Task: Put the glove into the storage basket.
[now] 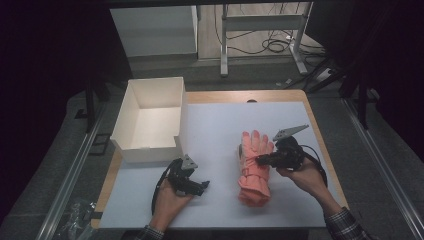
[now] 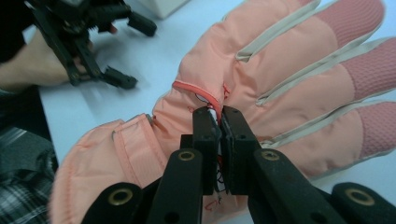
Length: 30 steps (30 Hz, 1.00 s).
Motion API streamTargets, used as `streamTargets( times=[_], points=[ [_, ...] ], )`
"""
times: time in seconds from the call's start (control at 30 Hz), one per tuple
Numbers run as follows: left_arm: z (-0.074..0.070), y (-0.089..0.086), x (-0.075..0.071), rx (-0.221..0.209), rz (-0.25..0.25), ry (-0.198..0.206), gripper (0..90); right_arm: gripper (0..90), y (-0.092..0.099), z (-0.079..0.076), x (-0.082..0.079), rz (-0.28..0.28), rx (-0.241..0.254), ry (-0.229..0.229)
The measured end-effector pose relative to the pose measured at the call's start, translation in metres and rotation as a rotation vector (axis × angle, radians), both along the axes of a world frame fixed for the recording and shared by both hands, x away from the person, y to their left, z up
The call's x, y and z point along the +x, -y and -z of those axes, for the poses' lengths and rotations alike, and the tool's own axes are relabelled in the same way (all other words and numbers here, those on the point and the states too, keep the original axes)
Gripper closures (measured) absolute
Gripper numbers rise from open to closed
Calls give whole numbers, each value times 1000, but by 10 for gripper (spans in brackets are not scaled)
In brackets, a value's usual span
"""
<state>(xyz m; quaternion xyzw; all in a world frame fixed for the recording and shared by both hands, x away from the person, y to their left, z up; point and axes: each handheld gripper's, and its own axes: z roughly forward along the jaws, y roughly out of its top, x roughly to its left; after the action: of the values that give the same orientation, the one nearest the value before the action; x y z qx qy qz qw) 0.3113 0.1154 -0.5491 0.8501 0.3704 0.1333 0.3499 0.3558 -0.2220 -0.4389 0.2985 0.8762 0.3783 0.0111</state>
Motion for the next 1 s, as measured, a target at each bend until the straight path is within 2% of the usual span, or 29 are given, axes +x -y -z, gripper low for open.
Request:
streamTargets(
  times=[0.03, 0.1, 0.23, 0.37, 0.43, 0.57, 0.8, 0.9, 1.0],
  points=[
    [0, 0, 0, 0, 0, 0, 28, 841, -1, 3, -1, 2, -11, 5],
    [0, 0, 0, 0, 0, 0, 28, 826, -6, 11, -5, 19, -59, 48],
    [0, 0, 0, 3, 3, 0, 28, 781, -13, 23, -8, 33, -104, 78],
    [0, 0, 0, 2, 2, -1, 28, 689, -12, 28, -7, 40, -96, 77],
    [0, 0, 0, 0, 1, 0, 29, 611, -9, 25, -8, 48, -80, 89],
    [0, 0, 0, 0, 0, 0, 28, 541, -2, 15, -9, 63, -42, 107],
    [0, 0, 0, 0, 0, 0, 28, 538, 16, 3, -14, 100, -30, 170],
    [0, 1, 0, -7, -5, -1, 28, 589, 27, 6, -18, 119, -25, 176],
    [0, 0, 0, -2, -2, -1, 28, 652, 39, 16, -24, 136, -11, 180]
  ],
)
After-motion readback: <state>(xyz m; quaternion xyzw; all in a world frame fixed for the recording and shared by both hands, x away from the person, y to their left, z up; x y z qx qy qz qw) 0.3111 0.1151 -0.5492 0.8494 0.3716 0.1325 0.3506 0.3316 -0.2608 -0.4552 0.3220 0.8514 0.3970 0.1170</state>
